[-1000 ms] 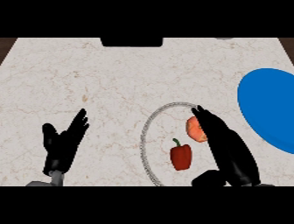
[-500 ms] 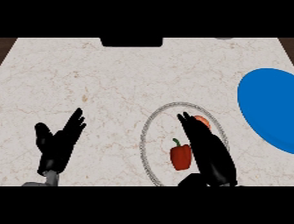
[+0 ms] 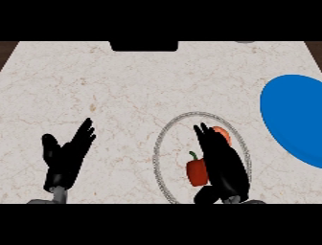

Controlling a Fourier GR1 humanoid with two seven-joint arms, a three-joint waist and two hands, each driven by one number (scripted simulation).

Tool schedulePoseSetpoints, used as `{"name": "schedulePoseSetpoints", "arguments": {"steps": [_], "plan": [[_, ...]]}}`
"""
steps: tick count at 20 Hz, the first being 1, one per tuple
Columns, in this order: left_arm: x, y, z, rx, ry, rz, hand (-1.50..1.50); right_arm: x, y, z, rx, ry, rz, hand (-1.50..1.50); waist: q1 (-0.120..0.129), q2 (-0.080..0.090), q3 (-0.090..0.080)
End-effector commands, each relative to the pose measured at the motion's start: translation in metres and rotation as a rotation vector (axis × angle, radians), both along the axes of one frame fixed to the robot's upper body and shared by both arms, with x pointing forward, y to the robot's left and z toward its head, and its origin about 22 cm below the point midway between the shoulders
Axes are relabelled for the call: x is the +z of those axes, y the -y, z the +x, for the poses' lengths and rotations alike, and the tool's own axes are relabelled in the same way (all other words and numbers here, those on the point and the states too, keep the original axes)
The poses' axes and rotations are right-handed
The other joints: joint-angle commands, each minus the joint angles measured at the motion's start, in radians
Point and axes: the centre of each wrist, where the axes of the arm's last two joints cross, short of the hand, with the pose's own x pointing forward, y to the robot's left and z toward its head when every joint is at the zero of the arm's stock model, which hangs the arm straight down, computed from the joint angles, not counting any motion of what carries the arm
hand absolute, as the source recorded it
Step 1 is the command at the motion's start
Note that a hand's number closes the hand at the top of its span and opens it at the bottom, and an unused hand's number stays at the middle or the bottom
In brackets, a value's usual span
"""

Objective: Pick the bell pepper from the placemat and place it in the plate

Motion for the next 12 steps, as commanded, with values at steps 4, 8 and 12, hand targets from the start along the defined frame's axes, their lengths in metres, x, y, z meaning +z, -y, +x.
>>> {"name": "schedulePoseSetpoints", "arguments": {"steps": [4, 8, 12], "plan": [[0.008, -0.012, -0.007, -0.007, -0.002, 0.006, 0.0, -0.012, -0.004, 0.005, -0.003, -0.026, 0.004, -1.5, 0.001, 0.0, 0.0], [-0.014, 0.008, -0.006, -0.016, 0.016, -0.011, 0.0, -0.04, 0.009, 0.006, 0.031, -0.058, -0.034, -1.5, -0.001, 0.0, 0.0], [-0.02, 0.003, 0.006, -0.004, -0.004, -0.002, 0.0, -0.05, -0.007, 0.009, 0.111, -0.112, -0.112, 1.5, -0.003, 0.001, 0.0]]}}
